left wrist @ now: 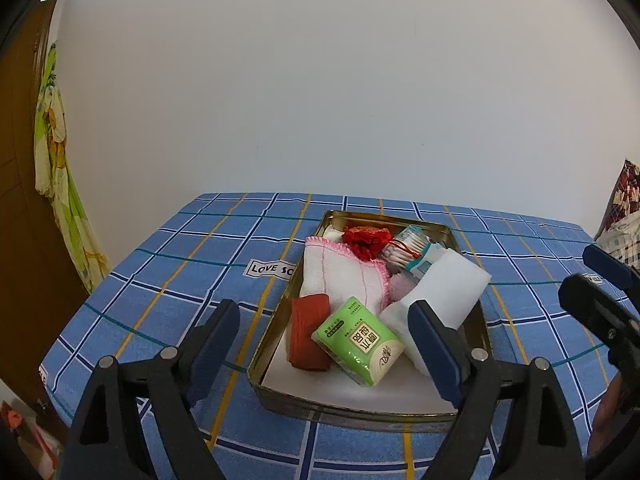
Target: Organize soft objects
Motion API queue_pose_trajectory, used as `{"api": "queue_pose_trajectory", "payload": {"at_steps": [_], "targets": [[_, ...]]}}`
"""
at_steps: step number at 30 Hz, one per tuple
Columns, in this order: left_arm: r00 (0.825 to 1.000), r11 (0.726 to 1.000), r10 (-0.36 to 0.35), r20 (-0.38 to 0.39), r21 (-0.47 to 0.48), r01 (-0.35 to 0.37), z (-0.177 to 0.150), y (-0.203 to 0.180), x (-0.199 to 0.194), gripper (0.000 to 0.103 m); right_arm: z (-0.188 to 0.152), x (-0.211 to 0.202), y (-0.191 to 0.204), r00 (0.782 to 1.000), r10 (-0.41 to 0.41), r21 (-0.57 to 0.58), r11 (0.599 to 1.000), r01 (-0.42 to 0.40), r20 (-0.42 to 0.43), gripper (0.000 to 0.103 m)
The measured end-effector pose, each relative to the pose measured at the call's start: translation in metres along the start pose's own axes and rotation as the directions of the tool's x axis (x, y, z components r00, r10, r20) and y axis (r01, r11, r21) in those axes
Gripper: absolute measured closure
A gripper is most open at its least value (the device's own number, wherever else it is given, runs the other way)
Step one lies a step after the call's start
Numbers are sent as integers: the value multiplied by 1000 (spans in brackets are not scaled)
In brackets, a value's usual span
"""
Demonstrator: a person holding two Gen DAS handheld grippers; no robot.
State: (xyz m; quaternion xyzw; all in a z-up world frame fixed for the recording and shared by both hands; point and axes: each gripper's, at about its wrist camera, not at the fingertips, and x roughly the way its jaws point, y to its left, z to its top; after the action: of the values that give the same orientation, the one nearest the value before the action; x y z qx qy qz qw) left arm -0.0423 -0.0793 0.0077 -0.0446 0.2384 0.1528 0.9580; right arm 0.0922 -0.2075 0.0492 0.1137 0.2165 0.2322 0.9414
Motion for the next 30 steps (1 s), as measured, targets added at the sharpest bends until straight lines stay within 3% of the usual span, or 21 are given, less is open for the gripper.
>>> {"api": "queue_pose_trajectory", "payload": {"at_steps": [30], "targets": [[999,1000,0,35,-15,0,2,10,-4,10,-7,8,0,999,-30,-13,999,30,-23,0]]}}
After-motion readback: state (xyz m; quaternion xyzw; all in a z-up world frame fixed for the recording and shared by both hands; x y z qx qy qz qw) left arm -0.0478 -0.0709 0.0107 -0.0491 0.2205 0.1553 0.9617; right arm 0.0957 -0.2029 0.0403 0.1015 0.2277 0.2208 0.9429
